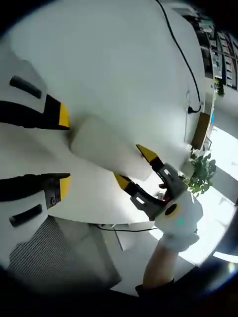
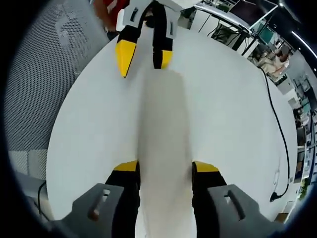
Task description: Arrange the utensils inside the cutlery case until each visible utensil rests in its matching compartment.
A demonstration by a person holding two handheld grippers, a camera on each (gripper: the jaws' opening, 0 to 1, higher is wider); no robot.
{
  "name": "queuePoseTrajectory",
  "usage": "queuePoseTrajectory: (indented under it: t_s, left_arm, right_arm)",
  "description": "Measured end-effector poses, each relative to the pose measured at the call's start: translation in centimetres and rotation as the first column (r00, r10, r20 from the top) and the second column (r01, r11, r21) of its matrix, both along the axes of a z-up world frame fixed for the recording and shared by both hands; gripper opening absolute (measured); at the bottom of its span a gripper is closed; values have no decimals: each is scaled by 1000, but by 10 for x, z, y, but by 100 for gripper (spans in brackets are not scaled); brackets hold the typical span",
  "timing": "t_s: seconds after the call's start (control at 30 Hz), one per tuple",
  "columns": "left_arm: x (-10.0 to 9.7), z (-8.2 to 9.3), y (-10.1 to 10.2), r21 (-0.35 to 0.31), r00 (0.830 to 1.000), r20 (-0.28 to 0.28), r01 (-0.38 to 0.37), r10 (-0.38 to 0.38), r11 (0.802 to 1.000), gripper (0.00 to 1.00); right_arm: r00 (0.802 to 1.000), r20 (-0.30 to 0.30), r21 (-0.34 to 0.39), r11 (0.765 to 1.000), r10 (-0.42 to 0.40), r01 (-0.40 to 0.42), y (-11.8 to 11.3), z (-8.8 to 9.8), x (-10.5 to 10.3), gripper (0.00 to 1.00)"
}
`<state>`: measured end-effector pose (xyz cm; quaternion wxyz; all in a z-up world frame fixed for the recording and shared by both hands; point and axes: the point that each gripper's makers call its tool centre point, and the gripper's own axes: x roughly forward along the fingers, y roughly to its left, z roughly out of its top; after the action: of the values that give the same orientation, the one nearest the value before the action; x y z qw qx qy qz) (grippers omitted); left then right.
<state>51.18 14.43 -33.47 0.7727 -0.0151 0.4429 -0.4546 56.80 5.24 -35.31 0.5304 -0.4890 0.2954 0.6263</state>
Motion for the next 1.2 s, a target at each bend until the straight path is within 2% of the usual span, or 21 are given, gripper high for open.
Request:
queuePoseTrajectory:
  t_s: [0.33,0.63,0.8,0.93,1.2]
  left_arm:
    - [1,0,-2,5,1000,-2,14,-14,1000,35]
    - [-1,-3,-2,14,1000,3,24,-24,1000,35]
    - [-2,-3,-3,17,1000,2,30,-30,999,35]
    - [-3,-2,-3,17,1000,1,29,-29,999,35]
    - [-2,-2,-1,21,1000,2,26,-26,999,35]
  right_arm:
    - [999,-36,-58,998,-7,5,-1,-3,0,40]
    - [999,-44,-66,998,-7,4,-2,-3,-2,40]
    - [995,-93,-87,996,-37,29,0,-1,-1,40]
    - [993,-109,-114,993,-50,38,-1,-2,-1,40]
    - [989,-129,-100,993,-69,56,-1,1,-3,39]
